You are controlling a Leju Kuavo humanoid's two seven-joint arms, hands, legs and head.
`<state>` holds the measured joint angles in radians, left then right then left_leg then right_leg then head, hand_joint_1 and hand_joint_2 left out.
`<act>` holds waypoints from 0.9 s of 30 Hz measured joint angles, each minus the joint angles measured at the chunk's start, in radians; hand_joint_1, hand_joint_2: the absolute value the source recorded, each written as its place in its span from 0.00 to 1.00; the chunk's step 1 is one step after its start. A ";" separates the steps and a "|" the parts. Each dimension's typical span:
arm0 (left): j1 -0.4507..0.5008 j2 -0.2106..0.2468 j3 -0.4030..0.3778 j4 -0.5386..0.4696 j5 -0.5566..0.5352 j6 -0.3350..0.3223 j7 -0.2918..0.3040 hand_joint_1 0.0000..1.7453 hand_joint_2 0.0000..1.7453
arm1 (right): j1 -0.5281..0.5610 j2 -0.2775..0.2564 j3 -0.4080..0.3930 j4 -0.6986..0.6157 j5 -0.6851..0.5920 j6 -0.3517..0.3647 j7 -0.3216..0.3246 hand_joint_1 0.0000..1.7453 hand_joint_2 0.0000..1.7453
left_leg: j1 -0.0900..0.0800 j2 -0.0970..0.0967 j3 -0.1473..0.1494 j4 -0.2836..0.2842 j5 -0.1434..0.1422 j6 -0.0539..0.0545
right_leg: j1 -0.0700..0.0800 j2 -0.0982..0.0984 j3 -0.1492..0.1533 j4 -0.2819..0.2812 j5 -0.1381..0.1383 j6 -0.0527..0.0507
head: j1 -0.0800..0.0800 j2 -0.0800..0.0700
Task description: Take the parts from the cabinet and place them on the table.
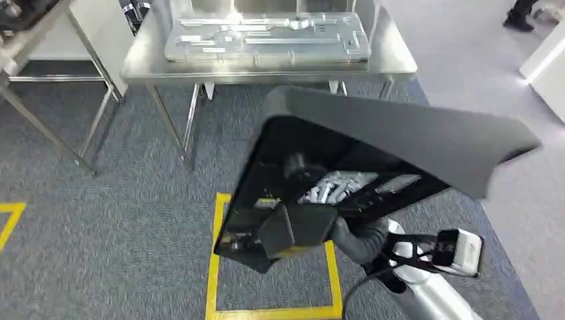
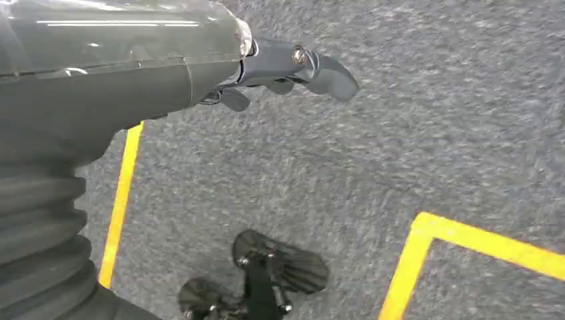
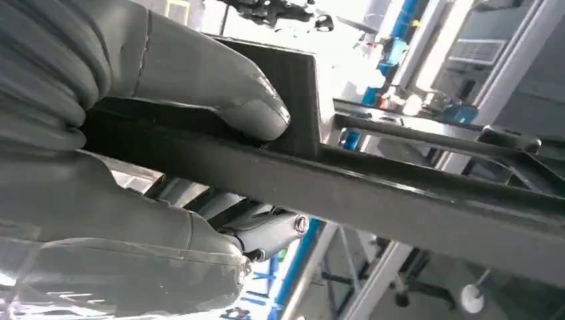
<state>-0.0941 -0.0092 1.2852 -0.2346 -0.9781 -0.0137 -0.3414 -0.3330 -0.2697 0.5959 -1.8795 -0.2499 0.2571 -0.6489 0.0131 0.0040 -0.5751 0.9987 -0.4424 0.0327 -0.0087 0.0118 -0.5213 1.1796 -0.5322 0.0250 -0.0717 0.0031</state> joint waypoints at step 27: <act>0.001 0.006 0.000 0.000 -0.007 0.001 -0.004 0.00 1.00 | 0.018 0.010 -0.024 -0.005 0.019 0.015 0.010 1.00 1.00 | -0.025 -0.010 -0.011 0.016 -0.024 0.007 | 0.015 0.003 -0.002 -0.147 0.040 -0.029 | -0.001 0.000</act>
<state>-0.0929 -0.0030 1.2848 -0.2346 -0.9850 -0.0126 -0.3456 -0.3150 -0.2602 0.5718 -1.8841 -0.2304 0.2720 -0.6390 -0.0117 -0.0060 -0.5864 1.0144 -0.4668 0.0395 0.0064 0.0147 -0.5235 1.0328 -0.4919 -0.0037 -0.0725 0.0031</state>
